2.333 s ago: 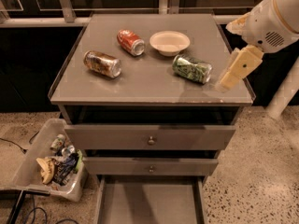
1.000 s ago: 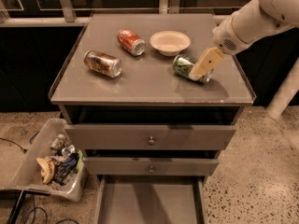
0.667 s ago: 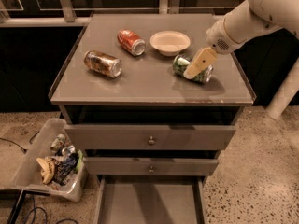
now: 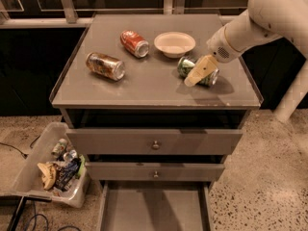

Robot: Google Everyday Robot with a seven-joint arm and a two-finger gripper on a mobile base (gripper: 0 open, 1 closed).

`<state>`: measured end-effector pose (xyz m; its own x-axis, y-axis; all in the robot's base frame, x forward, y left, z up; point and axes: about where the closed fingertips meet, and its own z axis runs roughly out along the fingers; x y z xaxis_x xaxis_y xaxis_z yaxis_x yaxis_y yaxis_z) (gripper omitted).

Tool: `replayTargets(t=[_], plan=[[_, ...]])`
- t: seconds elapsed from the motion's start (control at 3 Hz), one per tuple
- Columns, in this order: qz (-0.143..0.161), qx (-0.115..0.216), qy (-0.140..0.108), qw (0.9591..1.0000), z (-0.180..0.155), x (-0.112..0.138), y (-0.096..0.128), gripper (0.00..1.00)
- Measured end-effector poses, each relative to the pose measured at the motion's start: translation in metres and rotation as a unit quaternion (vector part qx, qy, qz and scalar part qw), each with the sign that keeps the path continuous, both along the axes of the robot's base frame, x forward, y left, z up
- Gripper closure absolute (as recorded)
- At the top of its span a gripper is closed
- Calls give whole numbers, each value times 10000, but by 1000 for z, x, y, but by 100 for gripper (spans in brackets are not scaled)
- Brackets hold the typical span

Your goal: Place green can into bottom drawer

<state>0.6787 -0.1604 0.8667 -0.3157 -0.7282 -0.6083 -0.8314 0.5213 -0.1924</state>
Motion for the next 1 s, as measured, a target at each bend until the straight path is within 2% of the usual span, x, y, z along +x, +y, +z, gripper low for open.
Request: replayTargets(t=[0.33,0.67,1.0], plan=[[-30,132,162,9998,-13,3,3,0],[-29,133,164,9998,-14,3,3,9],[-29,133,165,9998,-14,3,3,27]])
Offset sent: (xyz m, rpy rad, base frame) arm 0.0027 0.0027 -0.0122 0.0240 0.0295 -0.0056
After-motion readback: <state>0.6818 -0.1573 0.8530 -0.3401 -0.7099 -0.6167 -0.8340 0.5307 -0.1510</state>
